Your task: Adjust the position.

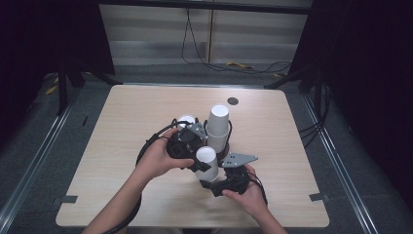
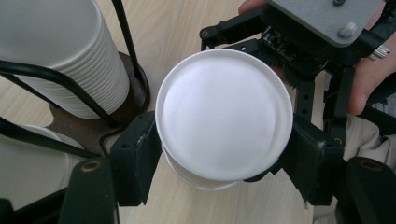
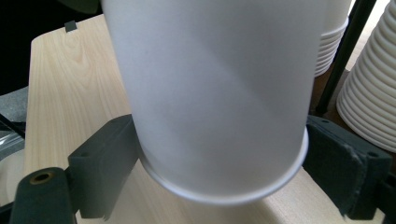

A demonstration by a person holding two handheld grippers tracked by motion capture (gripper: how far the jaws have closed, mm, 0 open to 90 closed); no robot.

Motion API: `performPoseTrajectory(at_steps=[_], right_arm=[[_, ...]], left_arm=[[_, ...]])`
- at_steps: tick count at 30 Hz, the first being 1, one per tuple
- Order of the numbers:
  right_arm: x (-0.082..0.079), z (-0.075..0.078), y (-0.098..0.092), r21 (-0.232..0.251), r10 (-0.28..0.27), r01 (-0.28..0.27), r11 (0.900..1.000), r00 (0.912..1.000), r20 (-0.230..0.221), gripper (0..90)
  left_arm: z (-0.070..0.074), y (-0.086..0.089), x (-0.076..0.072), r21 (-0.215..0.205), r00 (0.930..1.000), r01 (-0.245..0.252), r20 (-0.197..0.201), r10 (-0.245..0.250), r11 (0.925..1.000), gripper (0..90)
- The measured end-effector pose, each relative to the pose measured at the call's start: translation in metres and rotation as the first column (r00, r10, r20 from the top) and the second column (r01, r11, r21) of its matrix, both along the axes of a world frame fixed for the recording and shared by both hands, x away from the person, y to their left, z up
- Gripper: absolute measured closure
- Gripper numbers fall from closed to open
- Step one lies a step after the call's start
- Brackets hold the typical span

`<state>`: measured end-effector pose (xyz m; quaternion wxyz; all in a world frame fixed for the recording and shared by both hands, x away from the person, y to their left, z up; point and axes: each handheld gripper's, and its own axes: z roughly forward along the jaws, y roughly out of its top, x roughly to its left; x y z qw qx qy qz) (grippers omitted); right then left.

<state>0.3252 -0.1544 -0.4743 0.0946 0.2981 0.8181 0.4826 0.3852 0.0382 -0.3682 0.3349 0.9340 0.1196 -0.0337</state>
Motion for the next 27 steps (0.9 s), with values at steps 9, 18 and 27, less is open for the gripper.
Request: performPoseTrajectory(at_steps=[9, 18, 27], right_arm=[[0.0005, -0.0018, 0.0000, 0.007, 0.003, -0.003, 1.000, 1.0000, -0.005, 13.1], [0.0003, -0.0035, -0.0005, -0.001, 0.003, -0.003, 1.000, 1.0000, -0.005, 13.9], [-0.0001, -0.0033, -0.0016, 0.005, -0.004, 0.004, 1.000, 1.0000, -0.006, 14.1]], left_arm=[[-0.0022, -0.0020, -0.0009, -0.003, 1.0000, 0.005, -0.008, -0.005, 1.0000, 33.1], [-0.0049, 0.0002, -0.0006, -0.004, 0.9998, 0.008, -0.018, -0.008, 1.0000, 33.1], [-0.0040, -0.0031, -0.0008, 0.000, 0.9998, 0.011, -0.016, -0.011, 0.9999, 33.0]])
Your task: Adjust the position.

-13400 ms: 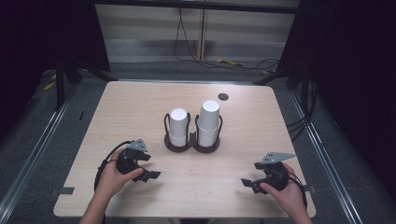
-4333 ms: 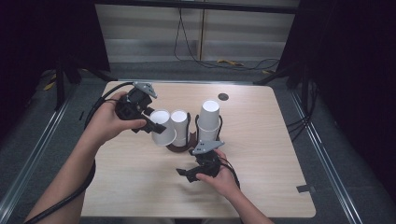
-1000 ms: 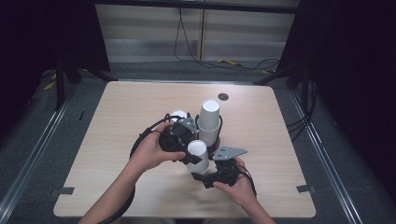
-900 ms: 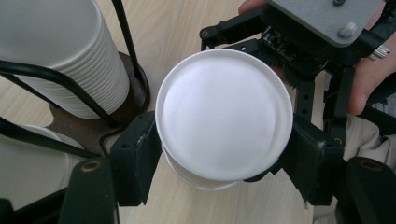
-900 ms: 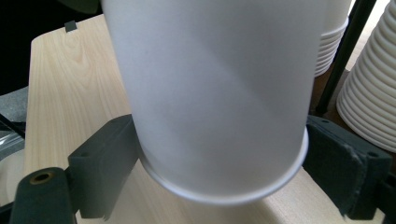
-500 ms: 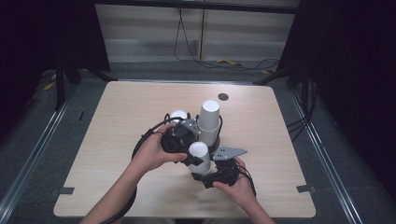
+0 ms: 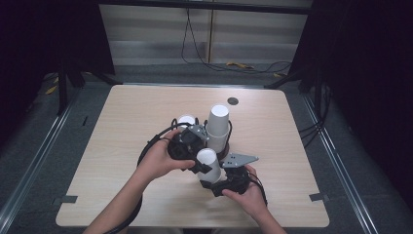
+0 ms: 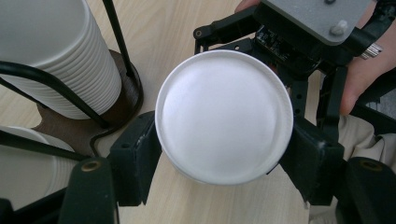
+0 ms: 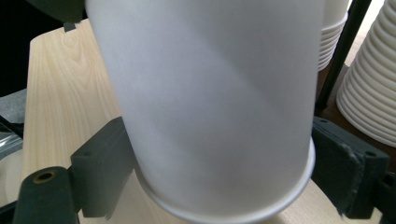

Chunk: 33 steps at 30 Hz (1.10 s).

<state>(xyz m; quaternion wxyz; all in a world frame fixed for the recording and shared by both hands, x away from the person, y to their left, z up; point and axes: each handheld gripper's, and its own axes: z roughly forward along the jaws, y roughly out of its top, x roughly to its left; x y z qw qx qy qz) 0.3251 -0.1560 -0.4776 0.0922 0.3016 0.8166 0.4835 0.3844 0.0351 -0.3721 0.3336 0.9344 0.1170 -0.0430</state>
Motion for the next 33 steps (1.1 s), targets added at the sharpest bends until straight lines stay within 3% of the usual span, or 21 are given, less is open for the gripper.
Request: performPoseTrajectory(at_steps=[18, 33], right_arm=[[-0.0004, -0.0009, 0.0002, -0.011, 0.003, -0.003, 1.000, 0.9999, 0.017, 14.9], [-0.0016, 0.0031, -0.0029, -0.024, -0.002, 0.003, 1.000, 0.9990, 0.046, 19.2]], left_arm=[[0.0010, -0.0061, 0.0004, 0.024, 0.9999, 0.014, -0.007, -0.014, 0.9996, 33.0], [-0.0009, -0.0019, 0.0030, -0.008, 0.9997, 0.005, -0.025, -0.005, 1.0000, 29.6]])
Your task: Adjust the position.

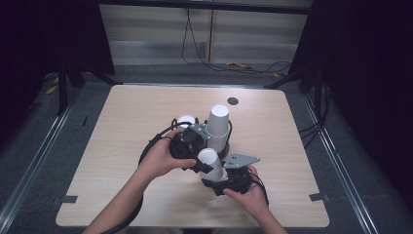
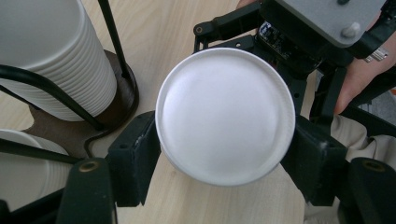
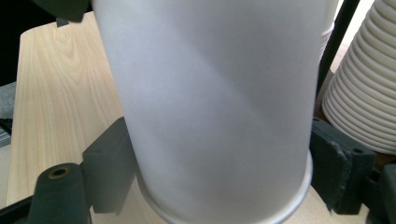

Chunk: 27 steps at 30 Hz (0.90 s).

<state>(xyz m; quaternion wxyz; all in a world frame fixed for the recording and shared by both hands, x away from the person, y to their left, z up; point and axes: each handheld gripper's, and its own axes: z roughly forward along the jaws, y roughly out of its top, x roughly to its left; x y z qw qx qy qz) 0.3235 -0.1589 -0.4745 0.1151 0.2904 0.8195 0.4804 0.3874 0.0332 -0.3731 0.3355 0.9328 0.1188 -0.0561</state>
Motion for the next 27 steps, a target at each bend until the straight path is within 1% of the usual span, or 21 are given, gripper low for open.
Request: performPoseTrajectory(at_steps=[1, 2, 3, 5, 6, 7, 8, 10, 11, 12, 14, 15, 16, 19, 23, 24, 26, 27], right_arm=[[0.000, 0.000, 0.000, 0.001, 0.003, -0.003, 1.000, 1.0000, 0.003, 19.2], [0.000, 0.000, 0.000, 0.001, 0.003, -0.003, 1.000, 1.0000, 0.003, 19.2], [0.000, 0.001, -0.001, 0.000, -0.004, 0.004, 1.000, 1.0000, -0.001, 19.2], [0.000, 0.000, -0.002, 0.001, -0.004, 0.004, 1.000, 1.0000, -0.005, 19.2], [0.000, 0.000, -0.002, 0.001, -0.004, 0.004, 1.000, 1.0000, -0.005, 19.2], [0.000, 0.000, -0.002, -0.004, -0.004, 0.004, 1.000, 1.0000, -0.006, 19.2], [0.000, 0.000, -0.002, -0.010, -0.004, 0.004, 1.000, 1.0000, -0.005, 19.2], [0.000, 0.000, -0.003, -0.008, -0.004, 0.004, 1.000, 1.0000, -0.007, 19.2], [0.001, 0.001, -0.004, -0.019, -0.005, 0.005, 1.000, 1.0000, -0.006, 19.3], [0.001, 0.001, -0.004, -0.019, -0.005, 0.005, 1.000, 1.0000, -0.006, 19.3], [0.001, 0.001, -0.004, -0.028, -0.001, 0.001, 1.000, 1.0000, -0.008, 19.4], [0.000, 0.001, -0.005, -0.028, 0.001, -0.001, 1.000, 1.0000, -0.009, 19.5], [0.000, 0.001, -0.005, -0.035, -0.001, 0.001, 0.999, 1.0000, -0.009, 19.6], [0.000, 0.001, -0.006, -0.048, 0.008, -0.008, 0.999, 0.9999, -0.011, 19.8], [0.000, 0.002, -0.007, -0.054, 0.005, -0.006, 0.998, 0.9998, -0.020, 19.7], [0.000, 0.002, -0.007, -0.053, 0.006, -0.007, 0.999, 0.9997, -0.023, 19.7], [0.000, 0.001, -0.008, -0.061, 0.005, -0.007, 0.998, 0.9997, -0.022, 19.7], [0.000, 0.002, -0.008, -0.068, 0.007, -0.009, 0.998, 0.9998, -0.020, 19.7]], left_arm=[[0.000, 0.000, 0.000, 0.006, 1.0000, -0.003, -0.006, 0.003, 1.0000, 26.2], [-0.001, -0.001, 0.000, 0.008, 0.9999, -0.009, -0.008, 0.009, 0.9999, 26.2], [-0.002, 0.000, 0.000, 0.009, 0.9999, -0.011, -0.006, 0.011, 0.9999, 23.1], [-0.002, 0.001, 0.000, 0.010, 1.0000, -0.007, -0.007, 0.007, 0.9999, 21.3], [-0.002, 0.001, 0.000, 0.007, 0.9999, -0.013, -0.002, 0.013, 0.9999, 21.3], [-0.002, 0.002, 0.000, 0.009, 0.9999, -0.012, 0.006, 0.012, 0.9999, 19.9], [-0.001, 0.003, 0.000, 0.006, 0.9998, -0.017, 0.006, 0.017, 0.9998, 18.7], [-0.001, 0.005, 0.000, 0.003, 0.9998, -0.017, 0.007, 0.017, 0.9999, 18.6], [0.000, 0.006, -0.001, -0.005, 0.9995, -0.022, 0.024, 0.023, 0.9997, 18.1], [0.000, 0.006, -0.001, -0.005, 0.9995, -0.022, 0.024, 0.023, 0.9997, 16.9], [0.000, 0.009, -0.001, -0.009, 0.9988, -0.026, 0.042, 0.026, 0.9996, 16.0], [0.000, 0.010, -0.002, -0.018, 0.9986, -0.037, 0.038, 0.037, 0.9992, 16.1], [0.000, 0.011, -0.001, -0.022, 0.9989, -0.025, 0.039, 0.026, 0.9994, 16.1], [-0.002, 0.016, -0.001, -0.029, 0.9984, -0.044, 0.035, 0.045, 0.9986, 16.5], [-0.003, 0.021, -0.001, -0.030, 0.9985, -0.035, 0.041, 0.037, 0.9989, 16.4], [-0.003, 0.021, -0.001, -0.046, 0.9981, -0.046, 0.039, 0.048, 0.9979, 16.4], [-0.005, 0.024, -0.002, -0.048, 0.9983, -0.043, 0.037, 0.044, 0.9980, 16.4], [-0.007, 0.025, -0.003, -0.058, 0.9979, -0.046, 0.042, 0.049, 0.9972, 16.4]])
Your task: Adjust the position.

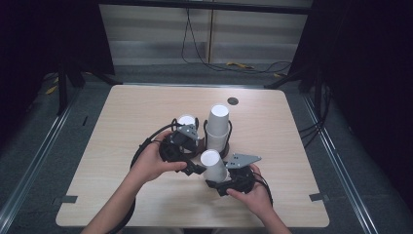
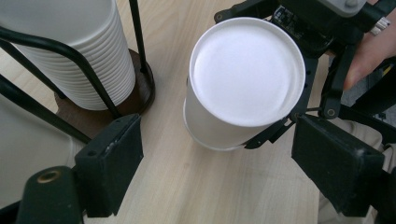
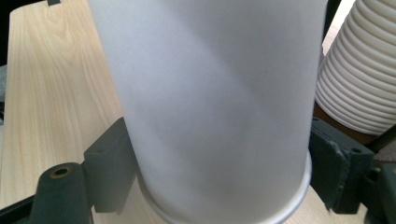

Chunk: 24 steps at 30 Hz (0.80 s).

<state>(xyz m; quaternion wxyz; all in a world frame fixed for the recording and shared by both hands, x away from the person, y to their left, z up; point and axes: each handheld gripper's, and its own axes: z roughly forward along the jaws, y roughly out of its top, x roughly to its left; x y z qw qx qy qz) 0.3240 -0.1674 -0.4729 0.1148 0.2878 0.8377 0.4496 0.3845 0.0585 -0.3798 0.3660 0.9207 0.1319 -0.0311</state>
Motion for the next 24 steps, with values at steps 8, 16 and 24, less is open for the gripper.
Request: performPoseTrajectory(at_steps=[8, 16, 24], right_arm=[[0.000, 0.001, -0.004, -0.009, 0.003, -0.003, 1.000, 1.0000, -0.007, 20.0], [0.000, 0.002, -0.007, -0.021, 0.001, -0.002, 1.000, 1.0000, -0.009, 20.2], [0.000, 0.001, -0.006, -0.041, 0.015, -0.016, 0.999, 0.9997, -0.022, 20.2]], left_arm=[[-0.005, 0.006, -0.003, -0.015, 1.0000, 0.001, 0.004, -0.001, 0.9999, 16.3], [-0.016, 0.011, -0.007, -0.040, 0.9999, -0.011, 0.010, 0.011, 0.9991, 16.4], [-0.028, 0.016, -0.007, -0.029, 0.9999, -0.015, 0.001, 0.015, 0.9995, 16.3]])
